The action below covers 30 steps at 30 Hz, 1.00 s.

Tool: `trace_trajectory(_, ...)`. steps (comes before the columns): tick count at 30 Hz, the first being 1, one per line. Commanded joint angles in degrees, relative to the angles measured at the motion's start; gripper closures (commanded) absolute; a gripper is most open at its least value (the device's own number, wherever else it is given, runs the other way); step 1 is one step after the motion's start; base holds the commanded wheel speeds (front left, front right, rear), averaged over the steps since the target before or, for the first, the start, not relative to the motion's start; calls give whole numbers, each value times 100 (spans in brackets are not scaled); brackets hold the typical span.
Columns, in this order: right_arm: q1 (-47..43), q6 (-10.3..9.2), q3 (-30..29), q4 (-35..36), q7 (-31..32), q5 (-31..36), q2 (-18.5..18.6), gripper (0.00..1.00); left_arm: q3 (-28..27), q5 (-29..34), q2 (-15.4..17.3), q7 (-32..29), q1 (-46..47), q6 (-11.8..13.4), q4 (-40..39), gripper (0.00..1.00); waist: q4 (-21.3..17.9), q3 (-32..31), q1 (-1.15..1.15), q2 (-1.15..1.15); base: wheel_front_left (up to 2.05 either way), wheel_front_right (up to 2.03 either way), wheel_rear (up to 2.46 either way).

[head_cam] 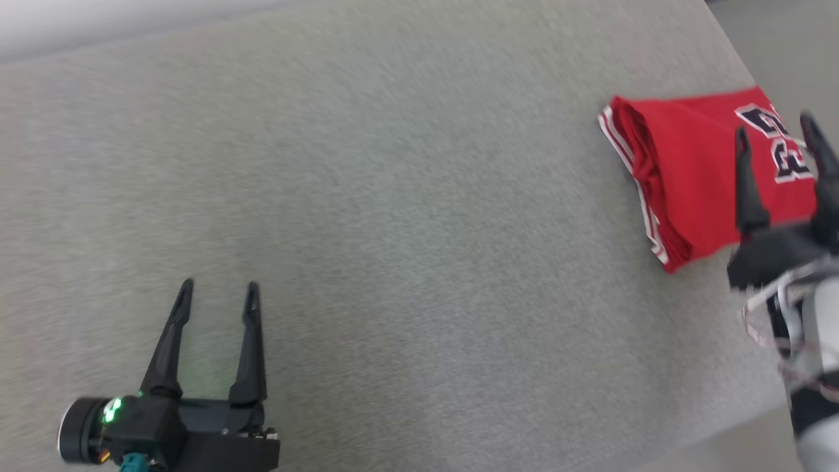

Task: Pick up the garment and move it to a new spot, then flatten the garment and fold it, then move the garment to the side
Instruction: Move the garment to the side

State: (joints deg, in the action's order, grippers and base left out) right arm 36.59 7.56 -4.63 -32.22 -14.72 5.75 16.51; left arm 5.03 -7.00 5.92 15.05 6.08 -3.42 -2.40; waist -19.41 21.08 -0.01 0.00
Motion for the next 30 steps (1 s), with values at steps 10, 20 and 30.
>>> trace_trajectory(10, -2088, -16, -140, 1628, -39, -580, -511, 0, -525, -186, -253, 14, -618, -2, 481, 0, 1231, -1446, 1, 0, 0, 0, 0)
trace_trajectory(20, -3258, -16, 21, 2266, 30, -795, -1104, 0, -895, -223, -303, 14, -1150, 47, 703, 0, 1538, -1998, 1, 0, 0, 0, 0)
trace_trajectory(30, -3820, -16, 45, 2192, -13, -764, -1345, 0, -1091, -300, -305, 14, -1489, 9, 1044, 0, 1741, -2288, 1, 0, 0, 0, 0)
